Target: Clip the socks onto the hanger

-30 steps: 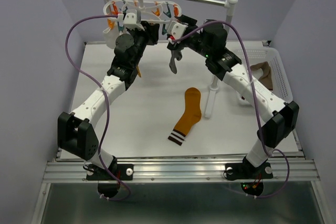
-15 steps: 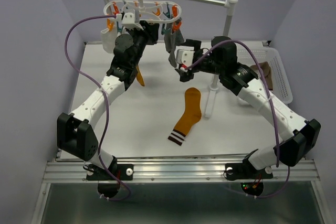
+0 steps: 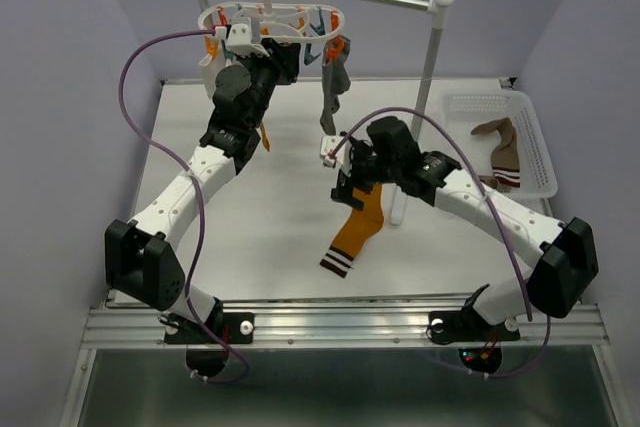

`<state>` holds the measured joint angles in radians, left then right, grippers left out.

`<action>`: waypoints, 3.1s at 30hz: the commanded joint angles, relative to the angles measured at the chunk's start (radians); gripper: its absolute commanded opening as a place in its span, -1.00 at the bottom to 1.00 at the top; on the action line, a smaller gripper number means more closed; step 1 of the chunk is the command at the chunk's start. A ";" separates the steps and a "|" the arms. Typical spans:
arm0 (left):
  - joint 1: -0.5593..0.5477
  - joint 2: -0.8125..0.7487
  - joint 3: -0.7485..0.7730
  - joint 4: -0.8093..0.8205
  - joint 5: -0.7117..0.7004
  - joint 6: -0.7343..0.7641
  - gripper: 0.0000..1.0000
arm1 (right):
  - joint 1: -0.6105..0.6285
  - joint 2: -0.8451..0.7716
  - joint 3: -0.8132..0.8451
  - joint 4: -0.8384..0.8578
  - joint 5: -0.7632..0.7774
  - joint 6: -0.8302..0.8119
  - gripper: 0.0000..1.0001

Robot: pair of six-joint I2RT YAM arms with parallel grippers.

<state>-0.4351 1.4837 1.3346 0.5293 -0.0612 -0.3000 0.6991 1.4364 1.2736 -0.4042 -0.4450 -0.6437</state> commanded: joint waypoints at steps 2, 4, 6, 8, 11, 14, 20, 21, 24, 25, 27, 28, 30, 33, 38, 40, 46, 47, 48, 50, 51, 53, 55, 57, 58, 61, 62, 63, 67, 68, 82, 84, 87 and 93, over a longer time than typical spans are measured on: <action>0.007 -0.065 -0.003 0.040 -0.045 -0.011 -1.00 | 0.210 0.074 -0.101 -0.093 0.300 0.136 1.00; 0.007 -0.066 -0.008 0.037 -0.055 -0.014 -1.00 | 0.259 0.108 -0.135 -0.097 0.403 0.148 1.00; 0.006 -0.069 -0.014 0.034 -0.055 -0.014 -1.00 | 0.275 0.142 -0.152 -0.099 0.428 0.200 0.99; 0.006 -0.074 -0.018 0.028 -0.048 -0.014 -1.00 | 0.296 0.144 -0.201 -0.088 0.424 0.229 0.97; 0.006 -0.079 -0.017 0.014 -0.038 -0.004 -1.00 | 0.347 0.125 -0.288 -0.050 0.483 0.268 0.95; 0.006 -0.085 -0.014 0.000 -0.042 -0.005 -1.00 | 0.370 0.116 -0.321 -0.018 0.493 0.326 0.88; 0.006 -0.085 -0.003 -0.002 -0.035 -0.002 -1.00 | 0.392 0.045 -0.418 0.099 0.517 0.366 0.71; 0.007 -0.083 0.000 -0.006 -0.037 -0.005 -1.00 | 0.402 0.036 -0.434 0.113 0.516 0.369 0.69; 0.006 -0.082 0.009 -0.017 -0.042 -0.002 -1.00 | 0.424 0.007 -0.462 0.148 0.503 0.374 0.64; 0.006 -0.082 0.017 -0.026 -0.042 0.005 -1.00 | 0.433 0.002 -0.473 0.151 0.512 0.374 0.62; 0.006 -0.080 0.023 -0.034 -0.040 0.010 -1.00 | 0.445 -0.010 -0.488 0.185 0.523 0.374 0.57; 0.006 -0.080 0.024 -0.035 -0.037 0.009 -1.00 | 0.445 -0.013 -0.496 0.191 0.520 0.372 0.56; 0.006 -0.076 0.029 -0.037 -0.029 0.007 -1.00 | 0.445 -0.013 -0.517 0.215 0.517 0.369 0.56; 0.006 -0.066 0.035 -0.040 -0.016 -0.001 -1.00 | 0.445 0.012 -0.519 0.219 0.497 0.366 0.56; 0.006 -0.065 0.034 -0.045 -0.008 -0.002 -1.00 | 0.445 0.061 -0.511 0.222 0.506 0.346 0.54; 0.006 -0.065 0.034 -0.045 -0.006 -0.002 -1.00 | 0.445 0.082 -0.510 0.234 0.503 0.346 0.47; 0.006 -0.066 0.031 -0.043 -0.009 0.001 -1.00 | 0.412 0.079 -0.569 0.360 0.456 0.325 0.37; 0.006 -0.068 0.031 -0.045 -0.008 -0.002 -1.00 | 0.402 0.085 -0.572 0.367 0.421 0.323 0.37; 0.006 -0.068 0.031 -0.043 -0.009 -0.002 -1.00 | 0.402 0.087 -0.576 0.376 0.408 0.319 0.41; 0.006 -0.068 0.031 -0.043 -0.006 -0.002 -1.00 | 0.389 0.088 -0.569 0.375 0.391 0.315 0.47; 0.007 -0.068 0.032 -0.043 -0.006 -0.001 -1.00 | 0.389 0.085 -0.568 0.375 0.384 0.311 0.48; 0.007 -0.066 0.034 -0.043 -0.006 -0.001 -1.00 | 0.389 0.090 -0.566 0.378 0.364 0.300 0.48; 0.007 -0.066 0.034 -0.043 -0.006 0.001 -1.00 | 0.378 0.110 -0.559 0.381 0.336 0.294 0.50; 0.007 -0.065 0.035 -0.045 -0.009 0.002 -1.00 | 0.367 0.134 -0.534 0.383 0.289 0.273 0.53; 0.007 -0.065 0.035 -0.045 -0.009 0.004 -1.00 | 0.355 0.146 -0.525 0.381 0.289 0.262 0.54; 0.007 -0.063 0.038 -0.045 -0.018 0.010 -1.00 | 0.312 0.185 -0.491 0.380 0.217 0.259 0.50; 0.007 -0.062 0.040 -0.045 -0.020 0.012 -1.00 | 0.297 0.208 -0.484 0.380 0.180 0.265 0.47; 0.009 -0.062 0.041 -0.043 -0.023 0.016 -1.00 | 0.271 0.217 -0.479 0.378 0.155 0.263 0.45; 0.013 -0.053 0.048 -0.045 -0.025 0.025 -1.00 | 0.238 0.259 -0.450 0.381 0.059 0.253 0.38; 0.013 -0.053 0.048 -0.045 -0.023 0.027 -1.00 | 0.229 0.271 -0.442 0.381 0.046 0.254 0.34; 0.041 -0.045 0.041 -0.034 0.004 0.036 -1.00 | 0.206 0.300 -0.396 0.476 0.048 0.282 -0.81; 0.044 -0.045 0.044 -0.035 0.008 0.033 -1.00 | 0.206 0.251 -0.381 0.493 0.057 0.294 -0.83; 0.045 -0.048 0.049 -0.034 0.018 0.025 -1.00 | 0.206 0.190 -0.339 0.528 0.127 0.363 -0.92; 0.045 -0.054 0.052 -0.031 0.014 -0.004 -1.00 | 0.159 0.136 -0.269 0.570 0.282 0.547 -0.96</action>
<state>-0.3969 1.4487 1.3319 0.4515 -0.0383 -0.2848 0.8917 1.6421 0.9371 0.0559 -0.2729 -0.2298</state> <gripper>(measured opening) 0.381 0.116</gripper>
